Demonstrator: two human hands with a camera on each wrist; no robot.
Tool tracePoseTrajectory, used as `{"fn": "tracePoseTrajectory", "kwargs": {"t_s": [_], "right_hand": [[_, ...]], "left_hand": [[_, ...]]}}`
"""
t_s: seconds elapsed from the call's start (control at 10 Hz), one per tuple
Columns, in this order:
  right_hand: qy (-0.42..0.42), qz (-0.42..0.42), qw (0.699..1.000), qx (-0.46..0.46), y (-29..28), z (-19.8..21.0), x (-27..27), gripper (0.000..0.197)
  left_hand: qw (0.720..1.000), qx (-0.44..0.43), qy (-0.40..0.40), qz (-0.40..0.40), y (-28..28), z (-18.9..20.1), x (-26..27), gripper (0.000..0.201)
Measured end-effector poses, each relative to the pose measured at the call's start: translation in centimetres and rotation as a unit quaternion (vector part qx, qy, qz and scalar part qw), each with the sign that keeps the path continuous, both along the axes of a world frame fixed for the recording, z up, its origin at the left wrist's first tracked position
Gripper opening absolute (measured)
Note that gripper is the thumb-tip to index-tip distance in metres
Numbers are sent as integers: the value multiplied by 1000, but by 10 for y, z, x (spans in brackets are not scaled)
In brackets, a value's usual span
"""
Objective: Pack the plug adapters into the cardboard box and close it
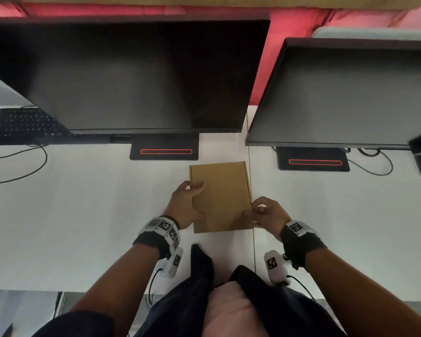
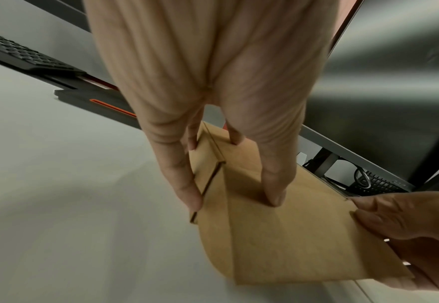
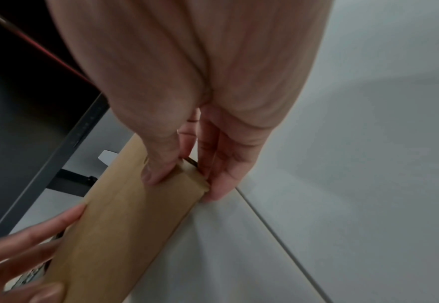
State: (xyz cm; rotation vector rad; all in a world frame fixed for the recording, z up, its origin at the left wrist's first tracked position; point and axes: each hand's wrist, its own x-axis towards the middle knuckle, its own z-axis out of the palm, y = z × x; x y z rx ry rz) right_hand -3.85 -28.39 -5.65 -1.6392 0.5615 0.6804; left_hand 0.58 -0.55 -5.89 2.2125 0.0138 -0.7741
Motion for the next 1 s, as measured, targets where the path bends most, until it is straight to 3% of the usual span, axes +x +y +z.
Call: {"fn": "tracePoseTrajectory", "kwargs": {"t_s": [0.1, 0.2, 0.3, 0.4, 0.5, 0.8, 1.0], "right_hand": [[-2, 4, 1000, -15, -4, -2, 3, 32], [-26, 45, 993, -110, -3, -7, 8, 36], [-111, 138, 948, -263, 0, -4, 20, 59], [-223, 267, 872, -344, 2, -13, 33, 95], [-292, 366, 788, -400, 9, -18, 45, 86], [-276, 393, 767, -425, 10, -7, 55, 71], [-254, 409, 752, -451, 20, 38, 66, 75]], "left_hand": [[1000, -10, -3, 3, -2, 3, 3, 95], [999, -20, -25, 5, -7, 7, 5, 94], [997, 33, -72, -28, -11, 7, 9, 100], [985, 96, -130, -66, -15, 3, 13, 91], [968, 148, -163, -119, -19, 2, 19, 80], [951, 197, -168, -170, -26, 9, 28, 79], [930, 248, -158, -221, -36, 45, 32, 76]]}}
